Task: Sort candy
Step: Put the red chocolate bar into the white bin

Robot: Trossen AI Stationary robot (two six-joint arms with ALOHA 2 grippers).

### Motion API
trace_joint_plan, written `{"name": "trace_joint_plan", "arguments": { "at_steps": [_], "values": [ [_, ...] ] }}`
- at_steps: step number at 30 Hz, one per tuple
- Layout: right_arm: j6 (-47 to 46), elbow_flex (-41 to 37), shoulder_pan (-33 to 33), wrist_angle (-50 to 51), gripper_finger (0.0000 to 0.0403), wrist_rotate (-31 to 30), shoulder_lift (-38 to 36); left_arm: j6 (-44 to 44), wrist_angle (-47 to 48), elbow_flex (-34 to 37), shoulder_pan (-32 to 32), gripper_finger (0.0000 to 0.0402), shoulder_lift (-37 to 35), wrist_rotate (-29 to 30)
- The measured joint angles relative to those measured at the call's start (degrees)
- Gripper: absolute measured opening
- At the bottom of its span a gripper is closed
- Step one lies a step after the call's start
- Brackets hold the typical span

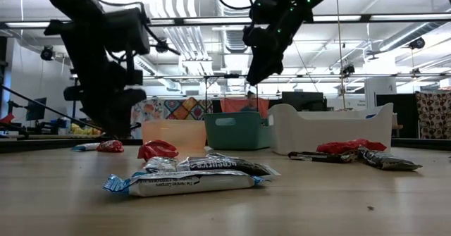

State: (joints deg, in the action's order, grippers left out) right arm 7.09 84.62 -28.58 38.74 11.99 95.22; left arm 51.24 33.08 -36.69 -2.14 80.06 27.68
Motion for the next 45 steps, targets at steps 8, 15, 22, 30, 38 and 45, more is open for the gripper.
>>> {"name": "trace_joint_plan", "arguments": {
  "at_steps": [8, 15, 22, 30, 38, 45],
  "values": [
    [-0.4, -0.02, 1.35, 0.02, 0.0173, 0.02, 0.0, 1.57, -0.3, -0.17, -0.08, 0.0165, 6.06, 1.21],
    [-1.16, -0.02, 1.49, 0.0, 0.0173, 0.0, 0.0, 2.32, -0.72, -0.24, -0.08, 0.0107, 7.75, 2.3],
    [-1.2, -0.02, 1.84, 0.02, 0.0172, 0.0, 0.0, 1.97, -0.77, -0.07, -0.12, 0.0038, 6.19, 1.93],
    [-0.68, -0.02, 4.81, 0.26, 0.017, 0.17, -0.58, -5.08, -0.72, -0.06, 0.38, 0.0018, -0.95, -0.76],
    [7.82, -0.97, 12.62, -1.62, 0.0163, 0.48, -1.38, -26.7, -11.4, -0.93, 2.76, 0.0018, -13.79, -12.41],
    [15.5, -2.77, 20.51, -9.29, 0.0151, 0.48, -1.38, -43.43, -26.98, 0.74, 2.96, 0.0018, -17.15, -22.5]
  ]
}}
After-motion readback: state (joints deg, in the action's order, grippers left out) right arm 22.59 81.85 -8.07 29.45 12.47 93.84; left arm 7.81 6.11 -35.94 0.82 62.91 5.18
